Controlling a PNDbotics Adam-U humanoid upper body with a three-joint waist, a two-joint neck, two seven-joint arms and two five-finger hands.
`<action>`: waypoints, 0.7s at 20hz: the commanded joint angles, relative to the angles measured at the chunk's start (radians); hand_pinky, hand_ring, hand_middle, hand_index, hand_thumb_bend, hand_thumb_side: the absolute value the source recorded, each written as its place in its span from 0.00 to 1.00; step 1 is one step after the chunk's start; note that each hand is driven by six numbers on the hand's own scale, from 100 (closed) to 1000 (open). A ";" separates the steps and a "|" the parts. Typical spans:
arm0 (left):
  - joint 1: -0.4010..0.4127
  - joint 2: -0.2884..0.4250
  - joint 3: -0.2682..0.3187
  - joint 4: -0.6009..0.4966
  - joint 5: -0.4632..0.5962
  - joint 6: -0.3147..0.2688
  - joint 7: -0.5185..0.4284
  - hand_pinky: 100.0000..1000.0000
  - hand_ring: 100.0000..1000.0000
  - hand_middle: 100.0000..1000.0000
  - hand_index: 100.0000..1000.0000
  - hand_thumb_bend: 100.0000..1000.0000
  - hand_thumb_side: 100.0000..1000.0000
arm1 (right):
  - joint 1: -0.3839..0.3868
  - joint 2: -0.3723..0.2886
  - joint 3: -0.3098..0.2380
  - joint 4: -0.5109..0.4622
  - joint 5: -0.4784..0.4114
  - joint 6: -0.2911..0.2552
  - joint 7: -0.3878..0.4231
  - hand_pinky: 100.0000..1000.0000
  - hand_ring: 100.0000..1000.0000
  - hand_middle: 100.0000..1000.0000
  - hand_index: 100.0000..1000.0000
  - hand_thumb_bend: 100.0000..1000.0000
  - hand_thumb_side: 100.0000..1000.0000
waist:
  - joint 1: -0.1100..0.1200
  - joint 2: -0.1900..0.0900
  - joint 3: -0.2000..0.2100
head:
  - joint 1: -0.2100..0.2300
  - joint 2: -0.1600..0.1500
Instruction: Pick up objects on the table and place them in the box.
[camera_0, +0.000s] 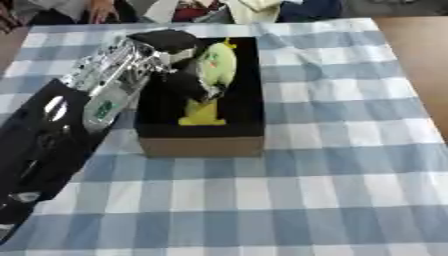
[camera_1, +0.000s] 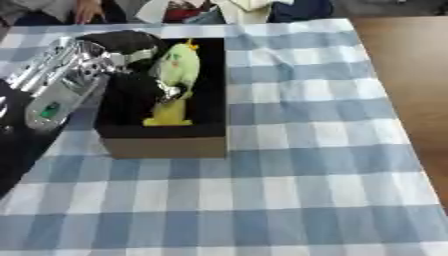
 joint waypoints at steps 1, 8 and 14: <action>-0.021 0.019 0.041 -0.036 -0.032 -0.020 0.012 0.85 0.88 0.80 0.91 0.67 0.89 | -0.009 -0.019 -0.011 -0.017 -0.003 -0.002 0.001 0.92 0.90 0.86 0.84 0.15 0.95 | -0.005 -0.019 0.002 | 0.003 -0.001; -0.016 0.025 0.088 -0.088 -0.054 -0.015 0.041 0.85 0.89 0.82 0.92 0.67 0.91 | -0.004 -0.019 -0.014 -0.017 -0.001 -0.001 -0.002 0.92 0.90 0.86 0.84 0.15 0.95 | -0.007 -0.019 0.005 | 0.004 -0.003; -0.012 0.033 0.135 -0.149 -0.036 0.014 0.080 0.82 0.87 0.80 0.90 0.52 0.89 | -0.001 -0.019 -0.017 -0.017 -0.001 0.000 -0.005 0.92 0.90 0.86 0.84 0.15 0.95 | -0.008 -0.017 0.008 | 0.004 -0.007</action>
